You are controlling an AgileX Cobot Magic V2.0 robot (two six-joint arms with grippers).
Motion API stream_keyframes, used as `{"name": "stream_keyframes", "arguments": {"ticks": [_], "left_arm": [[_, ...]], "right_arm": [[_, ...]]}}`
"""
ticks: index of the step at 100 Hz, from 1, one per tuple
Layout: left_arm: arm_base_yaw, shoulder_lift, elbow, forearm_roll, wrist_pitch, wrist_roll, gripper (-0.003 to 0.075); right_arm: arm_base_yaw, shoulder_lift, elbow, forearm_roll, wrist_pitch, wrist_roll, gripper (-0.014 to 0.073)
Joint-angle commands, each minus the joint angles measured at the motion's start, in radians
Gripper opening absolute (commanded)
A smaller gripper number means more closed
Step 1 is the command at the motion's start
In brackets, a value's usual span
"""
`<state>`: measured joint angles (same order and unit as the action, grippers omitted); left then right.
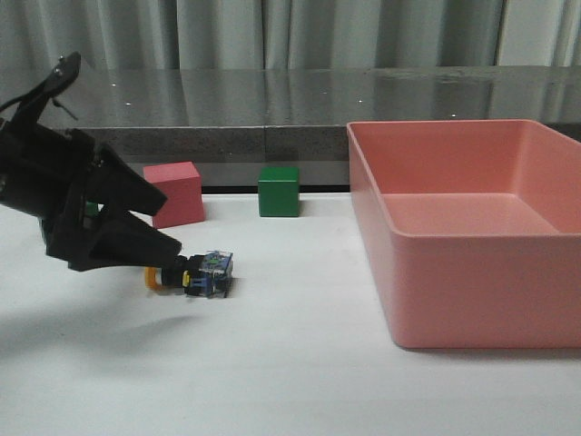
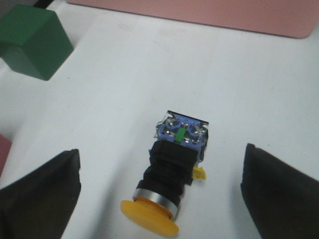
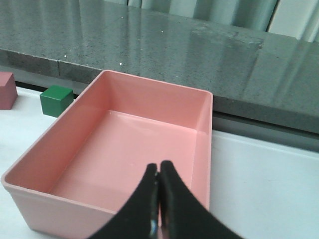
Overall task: Place and stand button with both arms
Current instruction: 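Lower the left gripper and grasp the lying button across its body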
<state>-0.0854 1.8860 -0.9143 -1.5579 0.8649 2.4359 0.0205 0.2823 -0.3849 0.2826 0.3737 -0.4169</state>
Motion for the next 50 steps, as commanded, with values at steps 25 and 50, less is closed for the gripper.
{"name": "stream_keyframes", "arguments": {"ticks": [25, 50], "left_arm": [[-0.004, 0.032, -0.027, -0.073, 0.080, 0.104, 0.0629], [-0.004, 0.096, -0.040, -0.117, 0.080, 0.149, 0.0629]], "right_arm": [[-0.001, 0.008, -0.025, 0.013, -0.070, 0.000, -0.0109], [-0.001, 0.008, -0.025, 0.013, -0.070, 0.000, -0.0109]]}}
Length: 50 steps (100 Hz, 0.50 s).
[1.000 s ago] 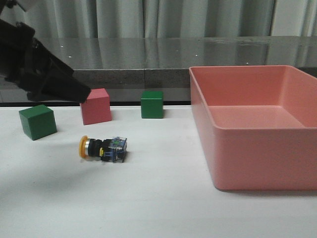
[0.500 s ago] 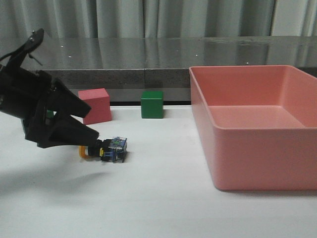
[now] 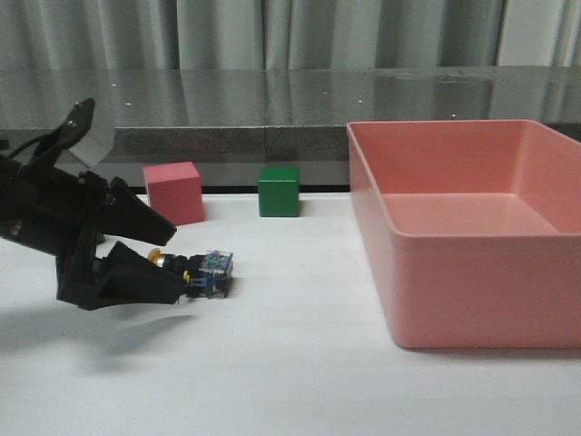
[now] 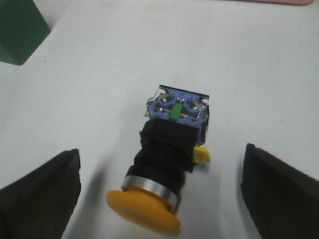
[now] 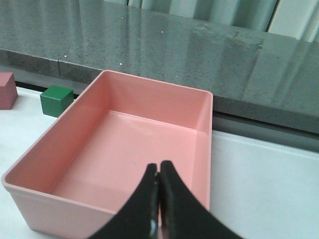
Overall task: Place and stand button with both arms
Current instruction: 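Lower the left gripper and grasp the lying button across its body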
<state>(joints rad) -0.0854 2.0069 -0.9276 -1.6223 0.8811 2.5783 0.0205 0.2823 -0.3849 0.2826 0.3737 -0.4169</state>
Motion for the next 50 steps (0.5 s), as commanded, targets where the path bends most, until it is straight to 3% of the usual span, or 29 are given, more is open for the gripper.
{"name": "stream_keyframes", "arguments": {"ticks": [1, 27, 36, 50], "left_arm": [[-0.004, -0.023, -0.029, -0.053, 0.064, 0.007, 0.0629], [-0.004, -0.005, -0.031, -0.055, 0.054, 0.007, 0.0607], [-0.004, 0.001, -0.031, -0.053, 0.026, 0.007, 0.0507], [-0.004, 0.002, -0.031, -0.025, 0.009, 0.007, 0.0246]], "right_arm": [[-0.001, 0.008, -0.025, 0.013, -0.070, 0.000, -0.0109], [-0.001, 0.008, -0.025, 0.013, -0.070, 0.000, -0.0109], [-0.001, 0.008, -0.025, 0.013, -0.070, 0.000, -0.0109], [-0.001, 0.008, -0.025, 0.013, -0.070, 0.000, -0.0109]]}}
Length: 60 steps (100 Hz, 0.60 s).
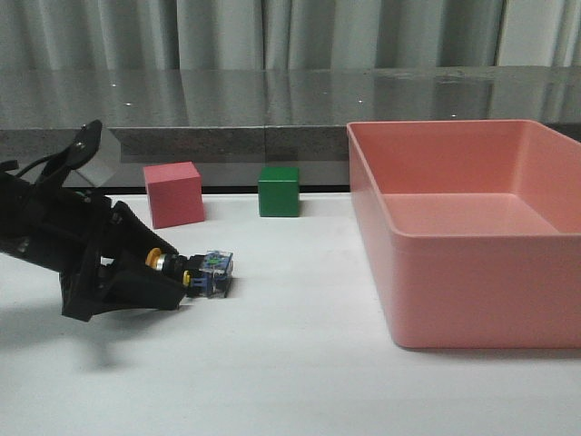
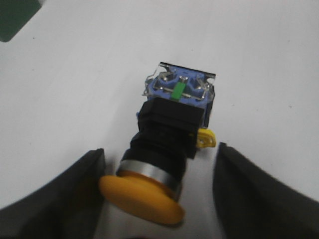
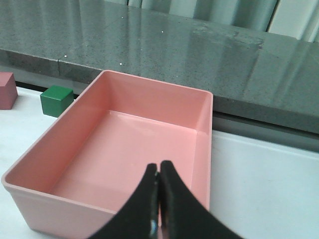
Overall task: Place and stand button with both arms
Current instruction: 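Lower the left gripper and grasp the lying button across its body, then lift the button with the left gripper and rotate it upright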
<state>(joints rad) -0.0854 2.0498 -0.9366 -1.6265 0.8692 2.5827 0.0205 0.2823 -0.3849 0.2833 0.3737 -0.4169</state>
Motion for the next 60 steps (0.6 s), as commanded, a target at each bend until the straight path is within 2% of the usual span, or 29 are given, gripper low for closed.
{"name": "stream_keyframes", "arguments": {"ticks": [1, 10, 16, 42, 55, 60], "left_arm": [[-0.004, -0.041, -0.022, -0.021, 0.021, 0.002, 0.0219], [0.000, -0.041, -0.022, -0.021, 0.021, 0.002, 0.0062], [0.000, -0.041, -0.022, -0.021, 0.021, 0.002, -0.0016], [0.000, -0.130, -0.022, -0.016, 0.021, -0.023, -0.0018], [0.000, -0.260, -0.027, 0.011, -0.022, -0.108, -0.0018], [-0.004, -0.313, -0.040, 0.084, -0.068, -0.160, -0.0018]], "right_arm": [[-0.001, 0.008, -0.025, 0.013, -0.070, 0.000, -0.0109], [-0.001, 0.008, -0.025, 0.013, -0.070, 0.000, -0.0109], [-0.001, 0.008, -0.025, 0.013, -0.070, 0.000, -0.0109], [-0.001, 0.008, -0.025, 0.013, -0.070, 0.000, -0.0109], [-0.001, 0.008, -0.025, 0.013, -0.070, 0.000, -0.0109], [-0.001, 0.008, -0.025, 0.013, -0.070, 0.000, -0.0109]]}}
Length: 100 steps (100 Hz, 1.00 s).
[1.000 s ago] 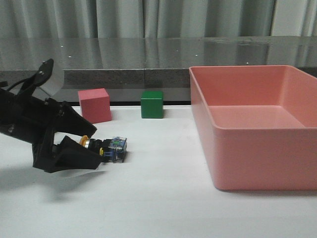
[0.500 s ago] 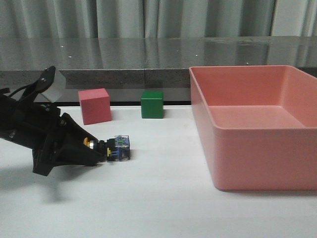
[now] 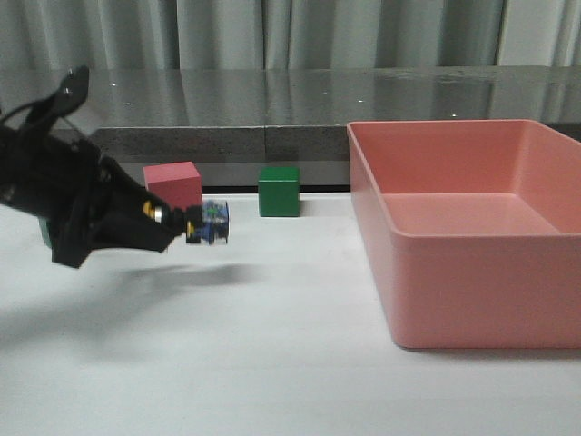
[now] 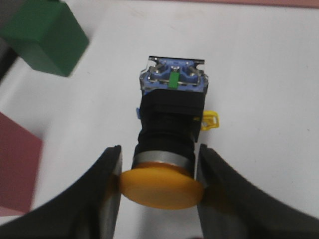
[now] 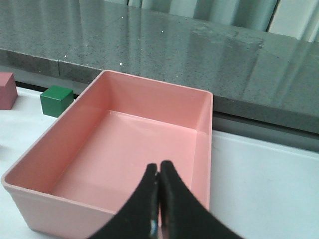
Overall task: Place and stand button with both arms
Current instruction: 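Lift the button with the left gripper and rotate it upright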
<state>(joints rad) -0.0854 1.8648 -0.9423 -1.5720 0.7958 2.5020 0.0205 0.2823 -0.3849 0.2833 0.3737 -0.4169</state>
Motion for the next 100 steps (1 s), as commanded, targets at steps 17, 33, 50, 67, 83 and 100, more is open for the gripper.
{"name": "stream_keyframes", "arguments": {"ticks": [17, 33, 50, 67, 83, 100], "left_arm": [[-0.043, -0.267, -0.130, 0.409, -0.104, -0.416, -0.0018], [-0.109, -0.293, -0.292, 0.832, -0.004, -0.846, -0.0018], [-0.246, -0.286, -0.447, 1.314, 0.113, -1.289, -0.0018], [-0.361, -0.225, -0.567, 1.647, 0.260, -1.530, -0.0018], [-0.434, -0.123, -0.640, 1.849, 0.445, -1.615, -0.0018], [-0.468, -0.021, -0.672, 1.943, 0.468, -1.654, -0.0018]], "right_arm": [[-0.001, 0.008, -0.025, 0.013, -0.070, 0.000, -0.0109], [-0.001, 0.008, -0.025, 0.013, -0.070, 0.000, -0.0109], [-0.001, 0.008, -0.025, 0.013, -0.070, 0.000, -0.0109], [-0.001, 0.008, -0.025, 0.013, -0.070, 0.000, -0.0109], [-0.001, 0.008, -0.025, 0.013, -0.070, 0.000, -0.0109], [-0.001, 0.008, -0.025, 0.013, -0.070, 0.000, -0.0109]]}}
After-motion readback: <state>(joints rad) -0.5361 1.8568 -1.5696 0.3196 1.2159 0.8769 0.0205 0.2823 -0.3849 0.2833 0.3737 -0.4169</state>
